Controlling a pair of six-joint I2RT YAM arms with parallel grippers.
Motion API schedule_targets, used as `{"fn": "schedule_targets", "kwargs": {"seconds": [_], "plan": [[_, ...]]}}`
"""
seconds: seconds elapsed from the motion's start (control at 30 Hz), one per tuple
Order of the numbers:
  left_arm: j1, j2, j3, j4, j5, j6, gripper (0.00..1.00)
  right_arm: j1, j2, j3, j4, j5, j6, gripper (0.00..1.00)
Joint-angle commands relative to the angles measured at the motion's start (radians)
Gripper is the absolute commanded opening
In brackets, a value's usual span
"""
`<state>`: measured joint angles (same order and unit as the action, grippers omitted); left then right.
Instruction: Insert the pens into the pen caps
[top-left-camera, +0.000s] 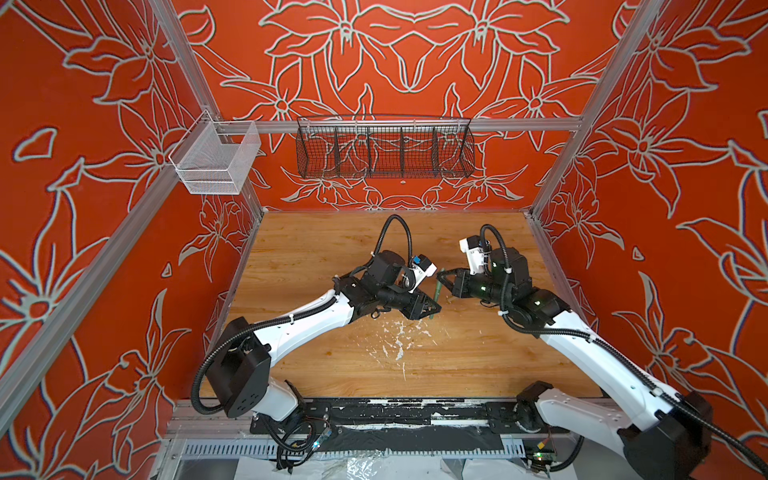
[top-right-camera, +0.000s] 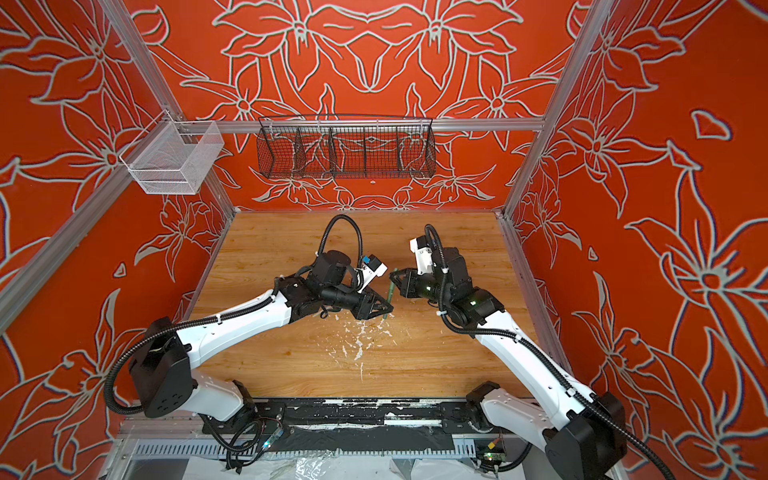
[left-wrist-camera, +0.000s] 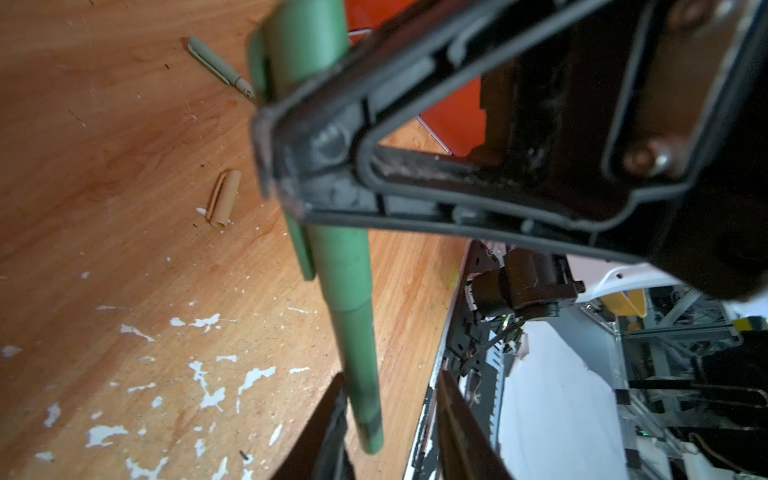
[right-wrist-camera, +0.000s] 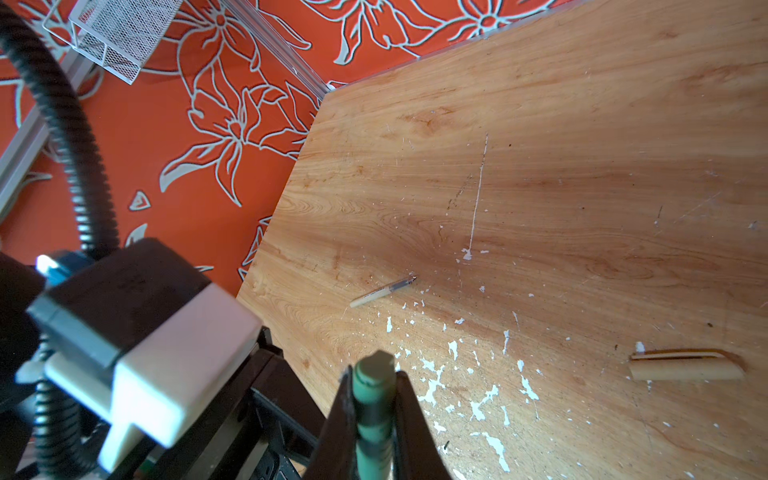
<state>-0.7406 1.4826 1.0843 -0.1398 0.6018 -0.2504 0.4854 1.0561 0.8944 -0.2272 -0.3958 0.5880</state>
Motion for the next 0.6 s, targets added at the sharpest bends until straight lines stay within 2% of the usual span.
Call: {"fn": "schedule_targets", "kwargs": {"seconds": [0.0,0.43,0.57], "plan": [[-0.005,0.01,0.0,-0.008,0.001,0.001,0.28,-0.001,-0.017,-0.008,0.012,0.025,0.003,0.0],[-0.007,0.036,0.01,0.029,0.012,-0.013,0.26,-0.001,-0.019,-0.013,0.025,0.028,0.009,0.0],[-0.008,0.046,0.018,0.037,0.009,-0.017,0.21,-0.002,-0.022,-0.021,0.036,0.029,0.017,0.0]]}}
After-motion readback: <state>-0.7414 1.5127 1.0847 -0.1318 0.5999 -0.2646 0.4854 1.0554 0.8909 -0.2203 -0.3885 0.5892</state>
